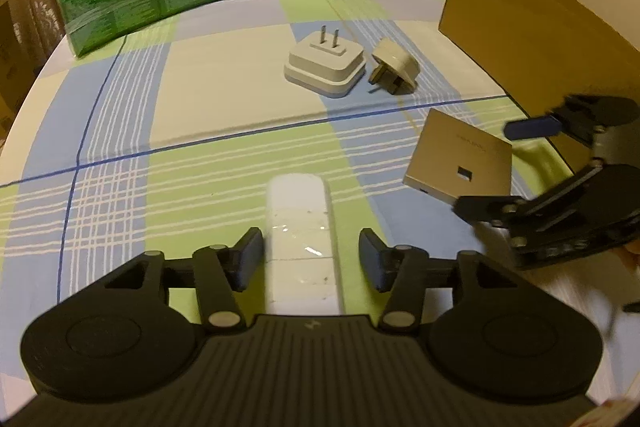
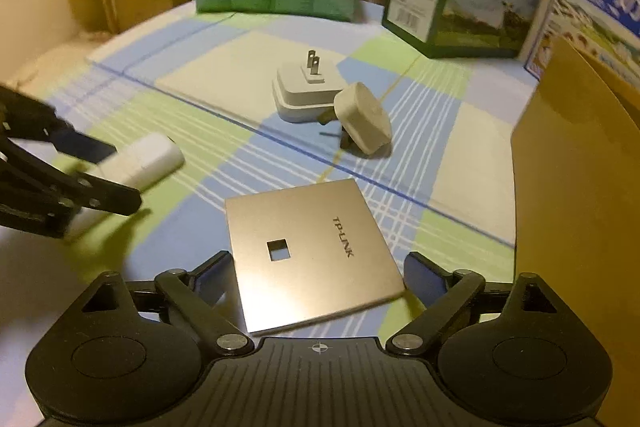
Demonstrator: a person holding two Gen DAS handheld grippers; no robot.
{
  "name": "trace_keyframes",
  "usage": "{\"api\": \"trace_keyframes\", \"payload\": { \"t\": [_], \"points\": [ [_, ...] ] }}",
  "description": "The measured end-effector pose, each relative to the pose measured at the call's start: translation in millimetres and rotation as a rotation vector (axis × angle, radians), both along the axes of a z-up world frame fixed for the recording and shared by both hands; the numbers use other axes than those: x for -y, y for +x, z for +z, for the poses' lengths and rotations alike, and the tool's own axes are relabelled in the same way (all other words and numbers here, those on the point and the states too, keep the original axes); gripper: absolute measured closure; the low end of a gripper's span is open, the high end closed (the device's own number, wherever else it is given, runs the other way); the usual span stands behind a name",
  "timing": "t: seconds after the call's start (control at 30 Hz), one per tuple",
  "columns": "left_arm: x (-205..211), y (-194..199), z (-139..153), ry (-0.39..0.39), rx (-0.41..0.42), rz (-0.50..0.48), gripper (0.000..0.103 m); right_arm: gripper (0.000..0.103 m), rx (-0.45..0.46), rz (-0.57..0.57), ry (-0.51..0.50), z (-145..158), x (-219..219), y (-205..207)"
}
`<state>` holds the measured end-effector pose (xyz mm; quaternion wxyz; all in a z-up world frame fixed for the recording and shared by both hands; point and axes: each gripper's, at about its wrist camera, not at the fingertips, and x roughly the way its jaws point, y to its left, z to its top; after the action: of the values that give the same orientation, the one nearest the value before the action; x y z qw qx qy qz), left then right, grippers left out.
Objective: Organize rigid objects
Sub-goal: 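Lift the gold panel with the right tool while the left tool holds the white block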
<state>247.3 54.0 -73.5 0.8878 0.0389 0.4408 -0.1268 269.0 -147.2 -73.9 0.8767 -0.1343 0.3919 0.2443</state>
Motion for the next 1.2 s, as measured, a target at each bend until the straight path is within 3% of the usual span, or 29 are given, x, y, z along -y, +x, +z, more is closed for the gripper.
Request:
{"api": "trace_keyframes", "payload": {
  "t": [0.27, 0.6, 0.73, 0.97, 1.03, 1.1, 1.2],
  "points": [
    [4, 4, -2, 0.016, -0.001, -0.011, 0.051, 0.011, -0.059, -0.022, 0.100, -9, 7, 28],
    [9, 1, -2, 0.012, -0.013, -0.022, 0.051, 0.013, -0.180, -0.237, 0.149, 8, 13, -7],
    [11, -1, -3, 0.033, -0.007, -0.041, 0.050, 0.011, -0.127, -0.171, 0.074, 4, 7, -29],
    [11, -1, -3, 0.036, -0.007, -0.049, 0.050, 0.008, -0.114, -0.048, 0.061, 0, 8, -26],
    [11, -1, -3, 0.036, -0.008, -0.050, 0.050, 0.008, -0.122, -0.047, 0.066, 0, 9, -26],
    [11, -1, -3, 0.035, -0.010, -0.050, 0.050, 0.017, -0.122, -0.059, 0.067, 2, 8, -25],
    [12, -1, -3, 0.040, -0.009, -0.055, 0.051, 0.018, -0.134, -0.086, 0.079, 4, 7, -24]
  ]
}}
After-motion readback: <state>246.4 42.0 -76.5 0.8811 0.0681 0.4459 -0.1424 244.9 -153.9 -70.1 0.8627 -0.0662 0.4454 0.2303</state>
